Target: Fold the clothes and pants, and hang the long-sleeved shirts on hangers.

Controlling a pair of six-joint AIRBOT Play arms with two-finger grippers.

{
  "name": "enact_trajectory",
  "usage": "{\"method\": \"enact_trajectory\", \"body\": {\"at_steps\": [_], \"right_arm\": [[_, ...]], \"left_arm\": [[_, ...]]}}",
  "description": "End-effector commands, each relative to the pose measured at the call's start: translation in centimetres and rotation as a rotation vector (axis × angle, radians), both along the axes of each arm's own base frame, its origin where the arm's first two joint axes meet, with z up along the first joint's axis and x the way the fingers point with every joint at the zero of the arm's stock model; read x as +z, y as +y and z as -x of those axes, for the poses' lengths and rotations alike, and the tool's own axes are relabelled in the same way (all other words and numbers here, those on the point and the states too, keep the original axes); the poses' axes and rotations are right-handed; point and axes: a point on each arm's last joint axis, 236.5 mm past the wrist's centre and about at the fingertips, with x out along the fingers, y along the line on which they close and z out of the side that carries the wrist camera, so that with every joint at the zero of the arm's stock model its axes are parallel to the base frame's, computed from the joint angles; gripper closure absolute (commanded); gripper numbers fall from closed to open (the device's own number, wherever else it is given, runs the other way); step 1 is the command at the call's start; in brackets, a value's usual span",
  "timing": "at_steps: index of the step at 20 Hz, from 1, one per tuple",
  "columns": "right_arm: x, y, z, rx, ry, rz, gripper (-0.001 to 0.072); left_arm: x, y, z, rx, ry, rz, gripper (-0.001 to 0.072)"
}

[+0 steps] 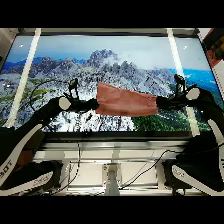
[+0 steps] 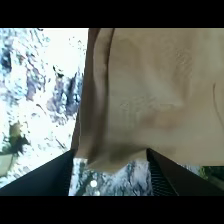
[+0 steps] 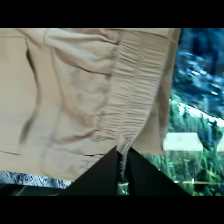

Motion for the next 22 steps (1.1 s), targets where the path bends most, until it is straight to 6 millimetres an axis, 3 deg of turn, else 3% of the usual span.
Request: {"method": "enact_trajectory", "body": {"at_steps": [1, 3, 6, 9, 11, 12, 13, 14, 16, 17, 19, 21, 22], "right_arm": [[-0.1, 0.2, 0.5, 0.005, 0.021, -0.007, 0.0499], [-0.1, 0.2, 0.7, 0.023, 0.025, -0.004, 0.0365], [-0.5, 0.0, 1.9, 0.131, 0.054, 0.034, 0.0294], [-0.4, -3.3, 0.3, 0.055, -0.001, 0.128, 0.0294], [1.6, -6.7, -2.3, -0.121, -0.096, 0.122, 0.0300], [3.1, -9.2, -3.2, -0.193, -0.141, 0.129, 0.0349], [4.5, -11.8, -3.6, -0.253, -0.165, 0.140, 0.0538], [5.7, -14.7, -3.4, -0.315, -0.177, 0.152, 0.0682], [6.6, -19.0, -1.9, -0.369, -0.167, 0.160, 0.0690], [5.9, -19.9, -1.0, -0.449, -0.144, 0.077, 0.0690], [4.2, -16.3, -0.4, -0.408, -0.063, -0.225, 0.0690], [4.8, -9.8, -0.2, -0.182, -0.013, -0.549, 0.0688], [4.9, -7.8, -0.4, -0.104, -0.012, -0.634, 0.0655]], "left_arm": [[-0.3, -0.6, 0.7, 0.010, 0.048, 0.035, 0.0167], [0.0, -1.0, 0.6, 0.024, 0.057, 0.060, 0.0166], [0.1, -1.0, 0.7, 0.023, 0.055, 0.061, 0.0167], [1.0, -1.0, 0.6, 0.022, 0.035, 0.070, 0.0167], [1.8, -1.1, 0.5, 0.022, 0.017, 0.078, 0.0167], [2.1, -1.1, 0.4, 0.022, 0.008, 0.081, 0.0167], [2.4, -1.0, 0.4, 0.025, 0.002, 0.083, 0.0167], [2.5, -0.8, 0.3, 0.028, -0.001, 0.085, 0.0167], [2.5, -0.5, 0.0, 0.038, -0.002, 0.085, 0.0167], [2.5, -0.4, -0.1, 0.043, -0.002, 0.086, 0.0167], [2.5, -0.2, -0.2, 0.047, -0.003, 0.085, 0.0168], [2.5, -0.2, -0.2, 0.046, -0.003, 0.085, 0.0168], [2.5, -0.2, -0.2, 0.046, -0.002, 0.085, 0.0168]]}}
